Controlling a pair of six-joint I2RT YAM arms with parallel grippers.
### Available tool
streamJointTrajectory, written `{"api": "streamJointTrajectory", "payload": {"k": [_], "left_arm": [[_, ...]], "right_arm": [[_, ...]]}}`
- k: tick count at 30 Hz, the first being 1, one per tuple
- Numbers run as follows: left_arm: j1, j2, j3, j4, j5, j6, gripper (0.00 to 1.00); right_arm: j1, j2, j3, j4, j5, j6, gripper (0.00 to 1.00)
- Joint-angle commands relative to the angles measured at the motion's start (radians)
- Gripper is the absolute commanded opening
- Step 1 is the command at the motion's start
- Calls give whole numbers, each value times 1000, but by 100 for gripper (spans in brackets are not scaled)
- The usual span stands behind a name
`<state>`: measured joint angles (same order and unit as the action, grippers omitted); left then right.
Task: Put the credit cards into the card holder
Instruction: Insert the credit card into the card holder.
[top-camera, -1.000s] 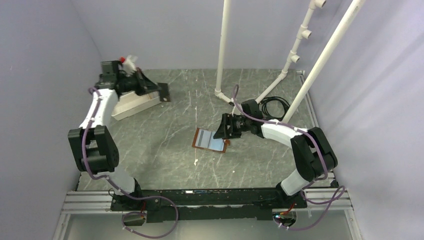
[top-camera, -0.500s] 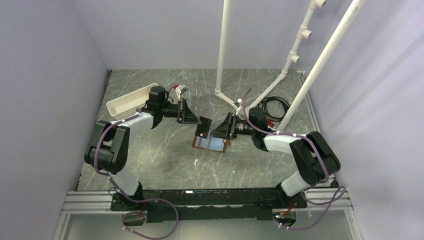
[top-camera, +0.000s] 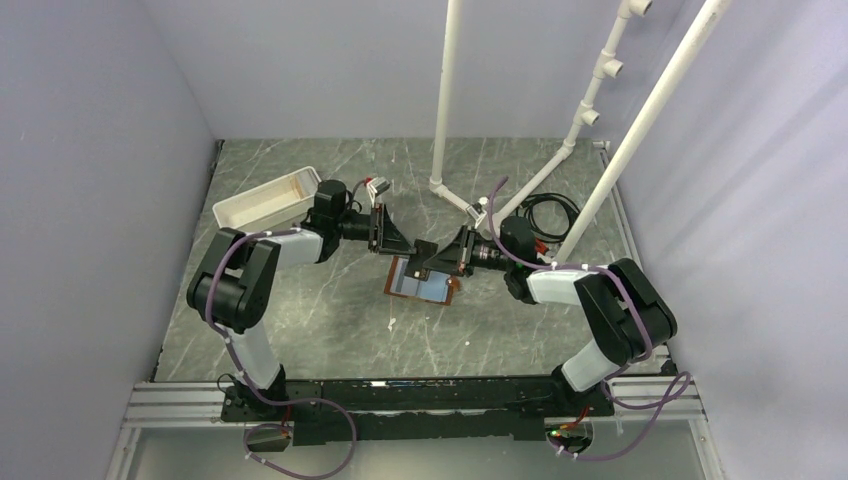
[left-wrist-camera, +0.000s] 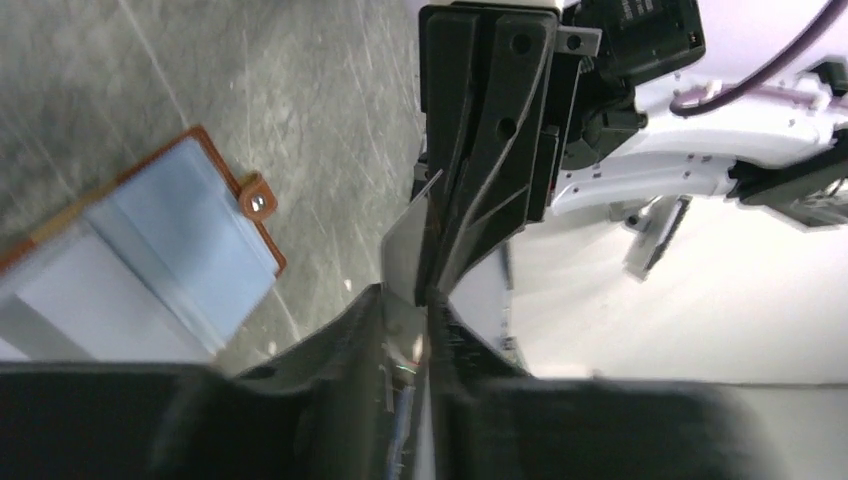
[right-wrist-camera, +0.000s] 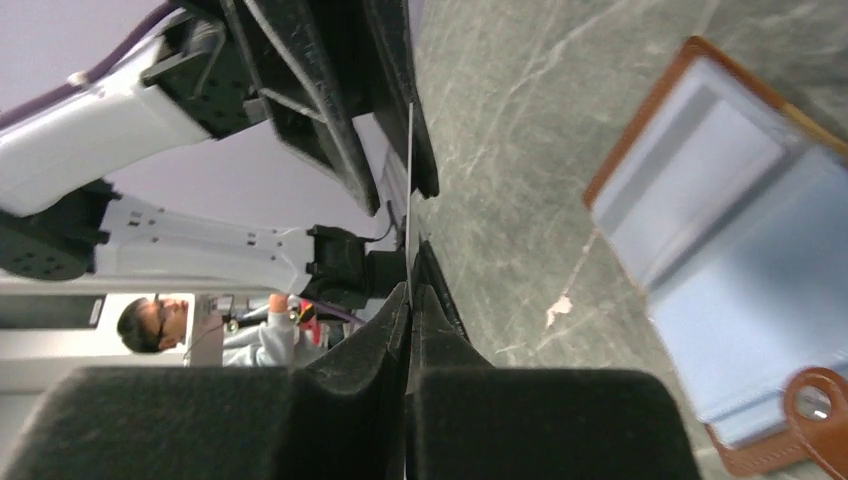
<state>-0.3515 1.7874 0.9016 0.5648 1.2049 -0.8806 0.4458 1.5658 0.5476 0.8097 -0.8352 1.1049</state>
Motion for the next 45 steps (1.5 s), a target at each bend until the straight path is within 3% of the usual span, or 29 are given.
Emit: {"api": "streamJointTrajectory", "payload": {"k": [1, 3, 5, 8, 12, 15, 23, 32, 45], "left_arm": [[-4, -17, 71, -392, -93, 236, 41], [-4, -29, 134, -627, -236, 359, 54], [-4, -22, 183, -799, -352, 441, 58], [-6, 5, 211, -902, -462, 492, 62], [-16, 63, 224, -946, -537, 508, 61], [-27, 92, 229, -958, -575, 516, 54], [-54, 149, 248, -987, -639, 524, 46], [-57, 179, 249, -996, -666, 529, 35], [-66, 183, 254, -1019, -680, 546, 28]], "right_arm": [[-32, 34, 44, -275, 29, -133, 0], [-37, 73, 90, -435, 3, -249, 0], [-39, 104, 118, -528, -22, -315, 0], [-38, 141, 154, -626, -35, -395, 0], [-38, 184, 181, -651, -63, -428, 0], [-39, 204, 186, -654, -69, -433, 0], [-39, 268, 192, -584, -121, -409, 0], [-47, 281, 204, -545, -130, -385, 0], [-55, 343, 234, -497, -148, -353, 0]]}}
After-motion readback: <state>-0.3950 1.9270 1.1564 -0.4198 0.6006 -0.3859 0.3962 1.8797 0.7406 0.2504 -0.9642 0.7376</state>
